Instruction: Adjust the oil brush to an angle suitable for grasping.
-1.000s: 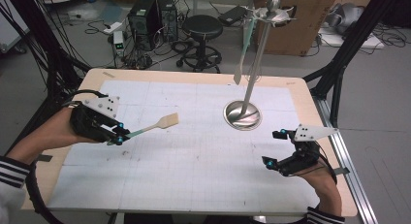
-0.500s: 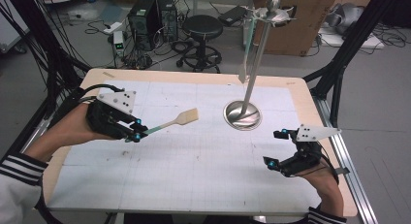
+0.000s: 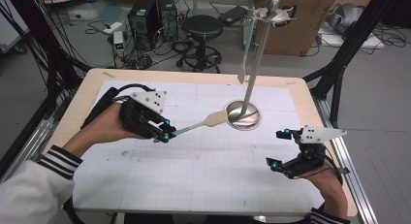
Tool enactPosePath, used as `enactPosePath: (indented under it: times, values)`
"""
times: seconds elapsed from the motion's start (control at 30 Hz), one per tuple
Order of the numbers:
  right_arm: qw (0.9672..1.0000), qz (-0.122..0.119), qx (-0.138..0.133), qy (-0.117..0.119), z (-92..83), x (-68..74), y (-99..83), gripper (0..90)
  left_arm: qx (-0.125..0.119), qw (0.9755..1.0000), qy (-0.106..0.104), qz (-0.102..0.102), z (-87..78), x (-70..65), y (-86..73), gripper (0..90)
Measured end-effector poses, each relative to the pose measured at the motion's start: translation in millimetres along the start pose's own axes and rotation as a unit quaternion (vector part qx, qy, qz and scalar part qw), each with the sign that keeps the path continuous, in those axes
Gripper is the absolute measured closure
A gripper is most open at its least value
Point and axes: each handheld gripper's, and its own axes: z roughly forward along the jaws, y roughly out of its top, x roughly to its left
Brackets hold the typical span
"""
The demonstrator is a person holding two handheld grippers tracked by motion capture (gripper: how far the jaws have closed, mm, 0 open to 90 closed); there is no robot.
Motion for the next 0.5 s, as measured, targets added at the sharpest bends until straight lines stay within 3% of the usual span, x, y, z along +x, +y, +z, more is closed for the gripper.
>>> enactPosePath:
  times: [0.5]
  values:
    - [1.0000, -0.006, 0.000, 0.005, -0.5, 1.9, 1.2, 0.0, -0.009, 0.9995, -0.030, 0.002, 52.0, 9.2, -3.9, 77.9]
